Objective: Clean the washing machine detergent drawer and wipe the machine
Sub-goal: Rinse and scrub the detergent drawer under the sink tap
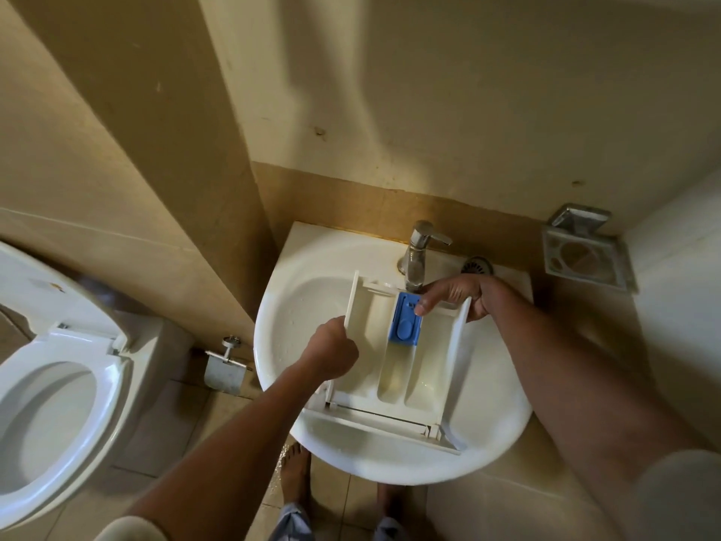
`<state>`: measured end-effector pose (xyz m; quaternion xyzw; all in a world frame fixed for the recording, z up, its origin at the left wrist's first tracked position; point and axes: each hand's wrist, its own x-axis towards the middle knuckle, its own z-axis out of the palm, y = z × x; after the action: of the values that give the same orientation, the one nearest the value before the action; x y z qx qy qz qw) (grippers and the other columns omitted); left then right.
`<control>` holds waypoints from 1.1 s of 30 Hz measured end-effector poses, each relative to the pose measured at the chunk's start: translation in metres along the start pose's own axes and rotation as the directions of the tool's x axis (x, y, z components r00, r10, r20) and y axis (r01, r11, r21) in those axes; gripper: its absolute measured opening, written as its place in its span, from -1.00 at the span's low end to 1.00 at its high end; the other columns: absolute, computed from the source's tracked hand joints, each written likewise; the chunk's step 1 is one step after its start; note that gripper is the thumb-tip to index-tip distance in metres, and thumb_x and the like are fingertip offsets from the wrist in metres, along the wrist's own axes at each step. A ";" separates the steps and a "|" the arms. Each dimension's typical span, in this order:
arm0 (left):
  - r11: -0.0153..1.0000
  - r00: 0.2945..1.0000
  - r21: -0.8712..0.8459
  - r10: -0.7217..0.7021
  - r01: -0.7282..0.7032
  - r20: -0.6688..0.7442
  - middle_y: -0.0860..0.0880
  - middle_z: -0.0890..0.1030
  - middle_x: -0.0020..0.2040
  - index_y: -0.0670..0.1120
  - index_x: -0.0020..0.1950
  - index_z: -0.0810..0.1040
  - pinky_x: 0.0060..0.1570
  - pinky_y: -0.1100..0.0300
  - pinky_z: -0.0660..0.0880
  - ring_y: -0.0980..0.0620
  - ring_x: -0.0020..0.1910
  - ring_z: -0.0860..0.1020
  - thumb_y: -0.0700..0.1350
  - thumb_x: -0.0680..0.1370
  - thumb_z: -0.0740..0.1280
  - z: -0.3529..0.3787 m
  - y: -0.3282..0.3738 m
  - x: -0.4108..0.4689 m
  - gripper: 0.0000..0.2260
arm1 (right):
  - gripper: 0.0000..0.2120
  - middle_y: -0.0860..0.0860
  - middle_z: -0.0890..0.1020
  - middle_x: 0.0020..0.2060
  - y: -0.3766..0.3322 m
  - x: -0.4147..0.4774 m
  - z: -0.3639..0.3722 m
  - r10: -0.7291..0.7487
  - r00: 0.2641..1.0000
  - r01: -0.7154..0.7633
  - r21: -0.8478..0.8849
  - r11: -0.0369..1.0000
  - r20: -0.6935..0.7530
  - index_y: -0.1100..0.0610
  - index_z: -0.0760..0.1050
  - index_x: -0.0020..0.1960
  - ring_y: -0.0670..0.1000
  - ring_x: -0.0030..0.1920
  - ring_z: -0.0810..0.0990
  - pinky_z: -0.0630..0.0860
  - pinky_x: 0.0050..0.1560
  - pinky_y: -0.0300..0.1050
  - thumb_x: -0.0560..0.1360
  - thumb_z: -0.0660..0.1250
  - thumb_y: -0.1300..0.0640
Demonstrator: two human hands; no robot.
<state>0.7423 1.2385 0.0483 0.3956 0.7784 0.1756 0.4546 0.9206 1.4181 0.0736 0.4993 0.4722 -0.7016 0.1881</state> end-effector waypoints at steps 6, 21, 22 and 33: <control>1.000 1.000 0.012 0.006 -0.006 0.008 -0.18 0.57 0.17 -0.22 0.39 0.45 0.13 0.02 0.55 -0.20 0.17 0.56 -0.27 0.61 0.21 0.001 -0.001 0.002 -0.66 | -0.47 0.08 0.69 0.09 0.001 0.007 -0.004 -0.055 0.995 0.060 -0.060 0.996 0.077 0.21 0.57 0.26 0.02 0.09 0.66 0.56 0.07 -0.11 0.29 0.49 0.24; 1.000 0.999 0.028 -0.004 0.003 0.039 -0.20 0.55 0.27 -0.23 0.42 0.42 0.12 0.09 0.52 -0.18 0.22 0.54 -0.27 0.61 0.21 0.000 0.001 0.010 -0.64 | -0.32 0.00 0.58 0.34 0.007 0.019 -0.014 -0.232 0.963 0.252 -0.156 0.955 0.134 0.13 0.46 0.42 0.08 0.40 0.46 0.29 0.47 0.07 0.30 0.50 0.24; 1.000 0.999 0.028 -0.004 0.003 0.039 -0.20 0.54 0.27 -0.23 0.42 0.41 0.11 0.10 0.51 -0.18 0.22 0.54 -0.27 0.61 0.21 0.001 0.001 0.010 -0.64 | -0.33 0.01 0.57 0.35 0.007 0.020 -0.014 -0.240 0.962 0.258 -0.156 0.953 0.127 0.14 0.46 0.42 0.09 0.41 0.46 0.29 0.47 0.07 0.31 0.49 0.25; 0.999 1.000 0.042 0.006 -0.007 0.030 -0.19 0.55 0.24 -0.23 0.40 0.42 0.02 0.15 0.50 -0.08 0.02 0.48 -0.26 0.62 0.20 0.002 -0.002 0.012 -0.66 | -0.26 0.06 0.58 0.34 0.008 0.026 -0.016 -0.252 0.953 0.276 -0.134 0.952 0.167 0.17 0.47 0.41 0.11 0.40 0.48 0.34 0.45 0.05 0.25 0.55 0.18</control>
<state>0.7399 1.2460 0.0394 0.4104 0.7738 0.1546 0.4571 0.9242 1.4333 0.0461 0.3619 0.5729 -0.7166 0.1653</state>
